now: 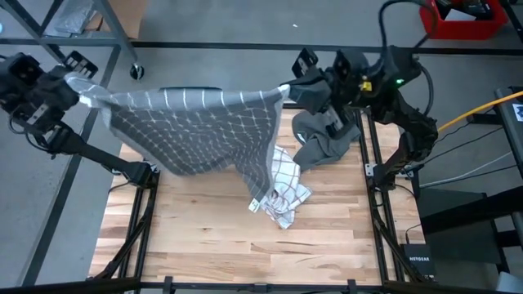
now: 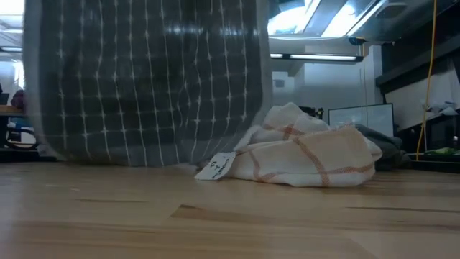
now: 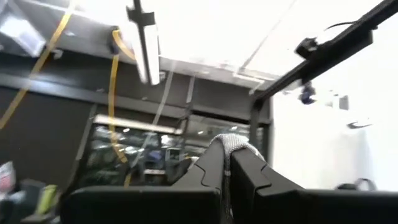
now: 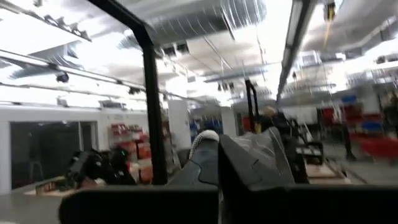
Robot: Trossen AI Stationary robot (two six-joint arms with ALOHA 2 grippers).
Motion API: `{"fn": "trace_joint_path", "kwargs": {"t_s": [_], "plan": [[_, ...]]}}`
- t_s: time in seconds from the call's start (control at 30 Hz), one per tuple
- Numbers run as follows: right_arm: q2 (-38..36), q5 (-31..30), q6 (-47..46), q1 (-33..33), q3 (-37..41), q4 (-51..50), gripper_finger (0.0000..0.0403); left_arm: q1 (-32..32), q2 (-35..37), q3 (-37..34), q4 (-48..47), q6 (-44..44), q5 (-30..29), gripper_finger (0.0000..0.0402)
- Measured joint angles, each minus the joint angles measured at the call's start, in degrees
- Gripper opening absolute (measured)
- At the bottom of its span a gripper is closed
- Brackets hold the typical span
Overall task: Fold towel
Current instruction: Fold the gray patterned towel
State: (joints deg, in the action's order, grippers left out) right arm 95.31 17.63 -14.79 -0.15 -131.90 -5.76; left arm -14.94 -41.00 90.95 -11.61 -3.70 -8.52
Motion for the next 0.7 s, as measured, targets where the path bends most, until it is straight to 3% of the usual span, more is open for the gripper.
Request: {"fn": "trace_joint_path", "kwargs": {"t_s": [0.23,0.7], "plan": [[0.1,-0.2,-0.3,3.0,0.0,3.1,0.0003,0.0,-0.2,0.7,3.7,-2.0,6.1,0.0],[0.3,-2.8,-2.3,5.5,0.1,10.0,0.0003,0.0,-0.4,3.5,6.1,-1.9,6.7,0.0]]}}
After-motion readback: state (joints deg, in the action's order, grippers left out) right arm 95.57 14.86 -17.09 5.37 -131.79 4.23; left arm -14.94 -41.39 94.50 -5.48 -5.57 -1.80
